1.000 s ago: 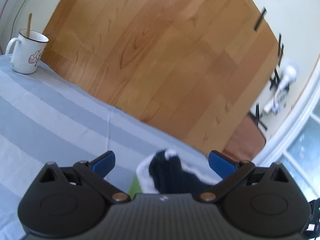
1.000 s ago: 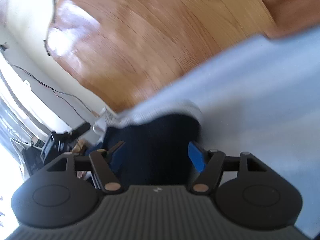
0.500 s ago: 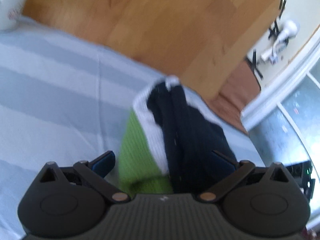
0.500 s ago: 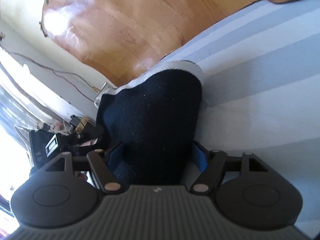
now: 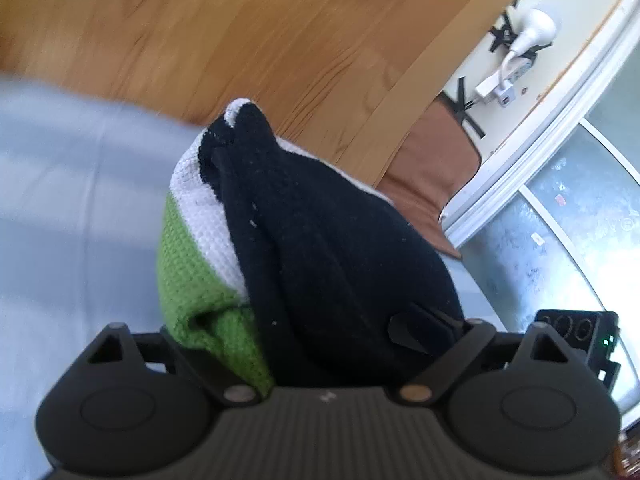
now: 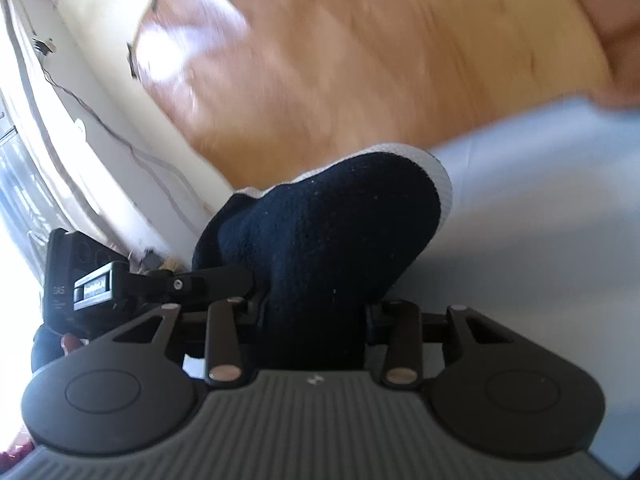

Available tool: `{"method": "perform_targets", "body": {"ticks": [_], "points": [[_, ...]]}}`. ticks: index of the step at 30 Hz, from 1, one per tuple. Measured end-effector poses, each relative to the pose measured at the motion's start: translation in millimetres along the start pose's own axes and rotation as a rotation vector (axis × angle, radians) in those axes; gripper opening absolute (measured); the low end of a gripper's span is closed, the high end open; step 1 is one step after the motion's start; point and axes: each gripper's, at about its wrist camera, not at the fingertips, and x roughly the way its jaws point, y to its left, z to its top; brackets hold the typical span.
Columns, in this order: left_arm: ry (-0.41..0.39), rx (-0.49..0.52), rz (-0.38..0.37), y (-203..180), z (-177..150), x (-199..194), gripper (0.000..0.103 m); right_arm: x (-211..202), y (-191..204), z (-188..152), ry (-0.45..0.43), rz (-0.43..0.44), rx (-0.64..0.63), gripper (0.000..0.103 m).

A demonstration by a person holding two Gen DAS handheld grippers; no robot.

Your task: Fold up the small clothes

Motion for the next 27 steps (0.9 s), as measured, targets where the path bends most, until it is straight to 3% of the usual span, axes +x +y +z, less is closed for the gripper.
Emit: {"method": "perform_targets", "body": {"ticks": [4, 8, 16, 21, 24, 27], "points": [[-0.051, 0.037, -0.015, -14.9, 35.1, 31.7, 0.092, -3.3, -21.4, 40.0, -0.080, -0.011, -0.043, 0.044], [-0.072, 0.036, 0.024, -13.0, 65.1, 80.2, 0.088, 12.2, -58.5, 74.4, -0.103, -0.057, -0.070, 0.044], [-0.019, -0.018, 0.136, 13.6, 70.7, 160.9, 0.084, 50.2, -119.8, 84.2, -0.037, -0.219, -0.009, 0.048], [-0.083, 0.023, 0.216, 2.9, 57.7, 148.4, 0.091, 41.5, -116.8, 78.6, -0.054, -0.233, -0.026, 0.060], [-0.135, 0.085, 0.316, -15.0, 39.1, 134.3, 0.093, 31.6, -113.8, 77.0, -0.098, -0.267, -0.011, 0.067], [-0.144, 0.133, 0.361, -28.6, 18.7, 116.5, 0.094, 14.4, -113.7, 66.5, -0.132, -0.292, 0.012, 0.069]]}}
